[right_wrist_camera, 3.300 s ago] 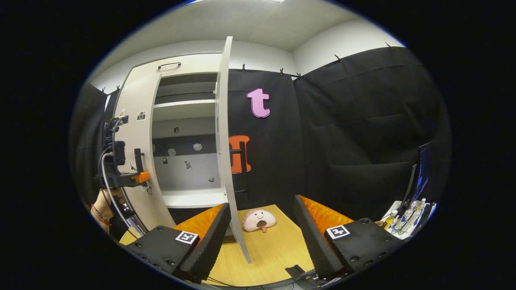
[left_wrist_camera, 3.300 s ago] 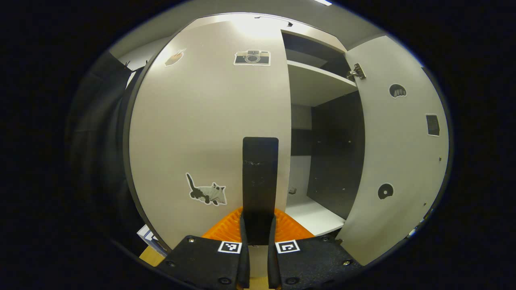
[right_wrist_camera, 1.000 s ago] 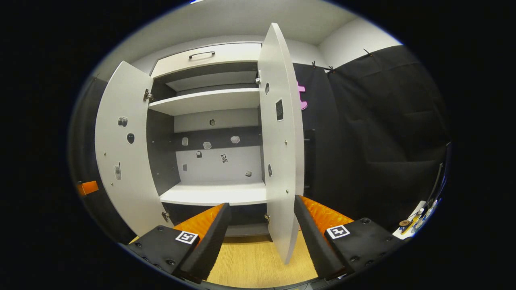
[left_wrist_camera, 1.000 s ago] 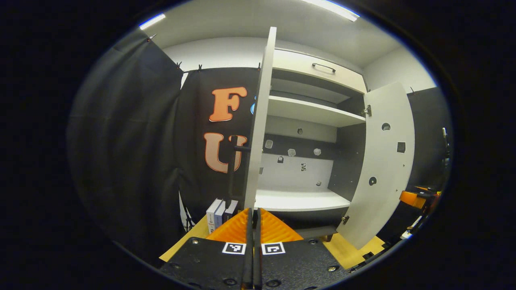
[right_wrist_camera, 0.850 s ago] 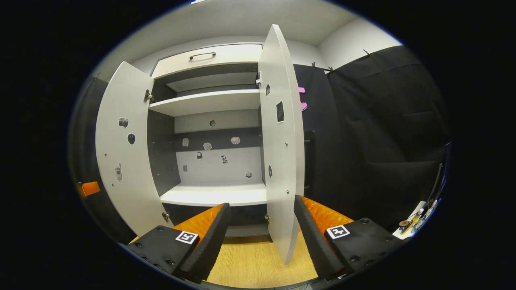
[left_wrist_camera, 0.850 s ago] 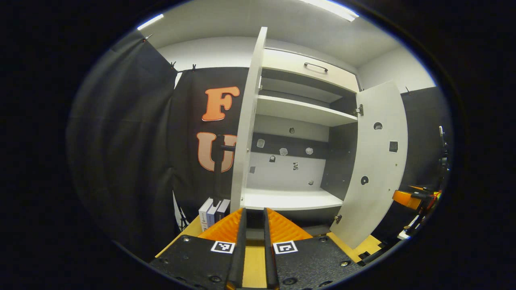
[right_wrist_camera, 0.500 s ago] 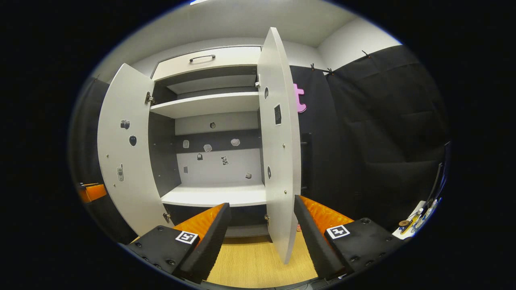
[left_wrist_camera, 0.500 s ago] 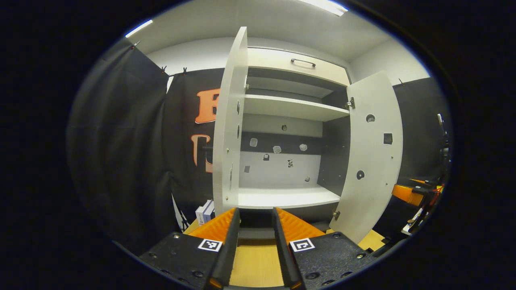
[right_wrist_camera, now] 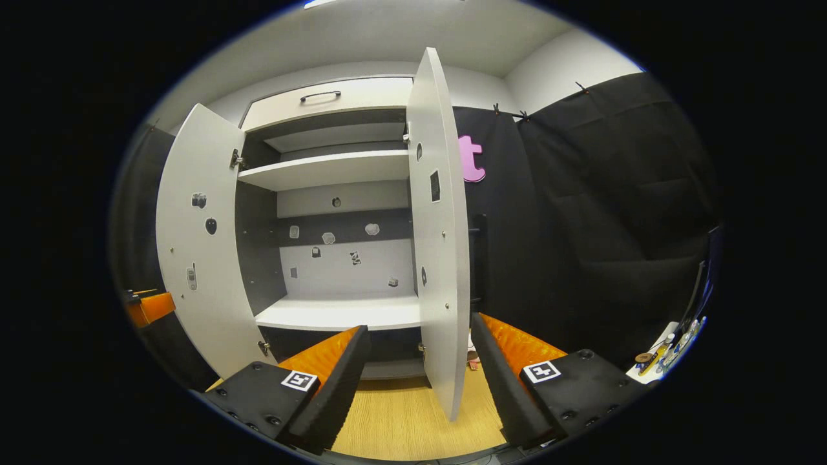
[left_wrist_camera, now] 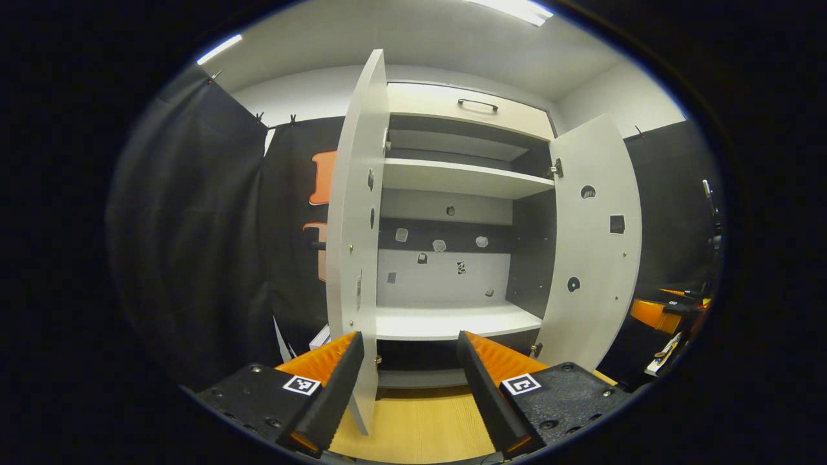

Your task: Open the right door of the double-door shoe cabinet with the right hand, and open the left door with the left hand.

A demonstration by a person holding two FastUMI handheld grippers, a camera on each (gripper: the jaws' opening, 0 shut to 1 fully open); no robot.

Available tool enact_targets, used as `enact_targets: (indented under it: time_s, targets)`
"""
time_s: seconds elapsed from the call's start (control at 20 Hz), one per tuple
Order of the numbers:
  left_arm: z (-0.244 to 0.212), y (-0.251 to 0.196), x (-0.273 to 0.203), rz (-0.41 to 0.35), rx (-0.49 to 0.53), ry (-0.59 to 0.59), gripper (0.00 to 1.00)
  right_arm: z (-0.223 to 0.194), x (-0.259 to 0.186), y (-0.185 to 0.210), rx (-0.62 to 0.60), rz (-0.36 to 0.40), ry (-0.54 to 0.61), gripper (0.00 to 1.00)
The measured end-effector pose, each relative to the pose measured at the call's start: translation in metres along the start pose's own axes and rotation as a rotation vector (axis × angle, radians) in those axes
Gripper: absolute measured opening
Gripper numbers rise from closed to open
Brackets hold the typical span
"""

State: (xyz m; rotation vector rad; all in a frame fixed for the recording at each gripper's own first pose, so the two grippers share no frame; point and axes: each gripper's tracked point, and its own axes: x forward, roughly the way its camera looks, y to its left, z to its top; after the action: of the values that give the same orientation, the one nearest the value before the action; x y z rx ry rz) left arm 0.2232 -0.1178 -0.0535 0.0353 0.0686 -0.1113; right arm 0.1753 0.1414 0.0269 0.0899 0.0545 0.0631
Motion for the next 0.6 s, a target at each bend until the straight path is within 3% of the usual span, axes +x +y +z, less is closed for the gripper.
enact_targets:
  time_s: [0.1, 0.15, 0.2, 0.3, 0.35, 0.4, 0.45, 0.6]
  targets:
    - [0.0013, -0.0007, 0.0010, -0.001, -0.004, -0.005, 0.92, -0.0003, -0.0002, 0.0009, -0.002, 0.000, -0.001, 1.00]
    - [0.0006, -0.0010, 0.0012, 0.001, -0.007, -0.004, 0.89, -0.0006, -0.0004, 0.0011, -0.004, 0.000, 0.001, 0.92]
    - [0.0001, -0.0015, 0.0015, 0.005, -0.011, -0.001, 0.89, -0.0005, -0.0010, -0.0003, -0.006, -0.001, 0.001, 1.00]
    - [-0.0011, -0.0006, 0.0009, 0.014, -0.016, 0.005, 0.88, -0.0004, -0.0016, -0.0022, -0.005, -0.005, 0.001, 1.00]
    - [-0.0017, 0.0010, 0.0009, 0.018, -0.016, 0.005, 0.93, -0.0006, -0.0015, -0.0023, -0.004, -0.007, 0.001, 1.00]
    - [-0.0012, 0.0020, -0.0002, 0.023, -0.015, 0.004, 0.94, -0.0007, -0.0024, -0.0019, -0.003, -0.008, 0.003, 0.92]
    - [-0.0009, 0.0033, 0.0003, 0.029, -0.013, 0.002, 0.92, -0.0014, -0.0021, -0.0024, -0.004, -0.008, 0.004, 1.00]
    - [0.0021, 0.0032, -0.0027, 0.036, -0.021, -0.012, 0.94, -0.0026, -0.0029, -0.0013, -0.005, -0.004, 0.005, 1.00]
